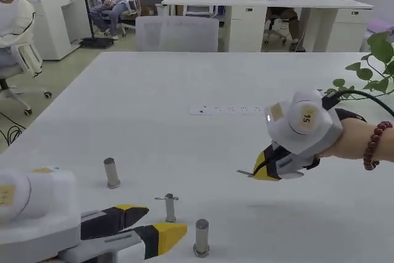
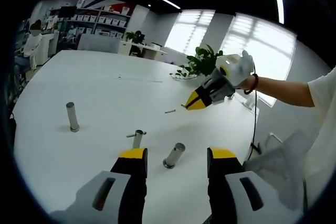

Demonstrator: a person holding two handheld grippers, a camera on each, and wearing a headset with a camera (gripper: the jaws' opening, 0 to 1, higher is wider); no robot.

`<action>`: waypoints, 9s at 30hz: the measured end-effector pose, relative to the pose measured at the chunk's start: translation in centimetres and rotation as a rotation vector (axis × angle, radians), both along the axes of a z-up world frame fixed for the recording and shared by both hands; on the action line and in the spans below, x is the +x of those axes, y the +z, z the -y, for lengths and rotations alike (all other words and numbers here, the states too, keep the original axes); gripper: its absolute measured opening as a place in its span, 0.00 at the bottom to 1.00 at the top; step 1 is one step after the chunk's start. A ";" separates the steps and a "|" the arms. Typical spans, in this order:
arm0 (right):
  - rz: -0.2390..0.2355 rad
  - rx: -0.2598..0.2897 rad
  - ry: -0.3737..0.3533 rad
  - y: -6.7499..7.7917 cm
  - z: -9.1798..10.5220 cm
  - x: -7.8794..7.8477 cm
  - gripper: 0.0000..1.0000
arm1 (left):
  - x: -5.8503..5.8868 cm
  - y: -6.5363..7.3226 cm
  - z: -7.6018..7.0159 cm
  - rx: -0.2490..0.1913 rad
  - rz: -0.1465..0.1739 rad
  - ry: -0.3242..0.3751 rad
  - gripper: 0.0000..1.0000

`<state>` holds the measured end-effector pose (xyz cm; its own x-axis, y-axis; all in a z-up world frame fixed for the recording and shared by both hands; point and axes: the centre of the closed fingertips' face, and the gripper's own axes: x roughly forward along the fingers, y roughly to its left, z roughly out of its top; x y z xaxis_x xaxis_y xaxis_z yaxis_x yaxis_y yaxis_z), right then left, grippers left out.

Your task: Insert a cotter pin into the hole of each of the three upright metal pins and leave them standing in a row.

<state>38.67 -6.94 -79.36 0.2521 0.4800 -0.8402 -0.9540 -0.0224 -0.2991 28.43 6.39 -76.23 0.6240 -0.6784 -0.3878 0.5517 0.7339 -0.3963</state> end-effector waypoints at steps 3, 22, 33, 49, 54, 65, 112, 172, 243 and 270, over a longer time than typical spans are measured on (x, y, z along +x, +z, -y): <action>0.016 0.012 0.018 0.5 -0.6 -0.8 0.03 | 0.1 0.0 0.3 -0.011 -0.010 -0.002 0.41; 0.064 0.070 0.126 2.4 -4.3 -5.4 0.03 | 1.2 0.6 2.7 -0.136 -0.061 0.006 0.30; 0.071 0.087 0.183 2.7 -5.7 -7.7 0.03 | 1.2 0.7 3.7 -0.190 -0.081 0.004 0.23; 0.094 0.079 0.250 3.0 -6.5 -9.5 0.03 | 0.7 1.1 4.9 -0.260 -0.098 -0.015 0.14; 0.099 0.079 0.258 3.1 -6.6 -9.7 0.03 | 0.7 1.2 5.2 -0.273 -0.106 -0.016 0.10; 0.105 0.088 0.263 3.4 -7.1 -10.0 0.03 | 0.5 1.0 5.5 -0.275 -0.114 -0.018 0.05; -0.172 0.218 0.117 3.8 -5.8 -11.8 0.13 | -1.8 1.2 5.6 0.065 0.189 -0.289 0.00; -0.474 0.263 0.176 2.5 -4.8 -17.4 0.03 | -6.1 1.8 8.3 0.073 0.295 -0.560 0.03; -0.362 -0.178 -0.143 -3.6 -2.7 -10.0 0.03 | 1.3 -5.3 4.5 0.280 0.256 -0.333 0.28; -0.383 -0.215 -0.134 -4.1 -3.6 -9.8 0.03 | 2.2 -7.1 5.5 0.271 0.230 -0.360 0.12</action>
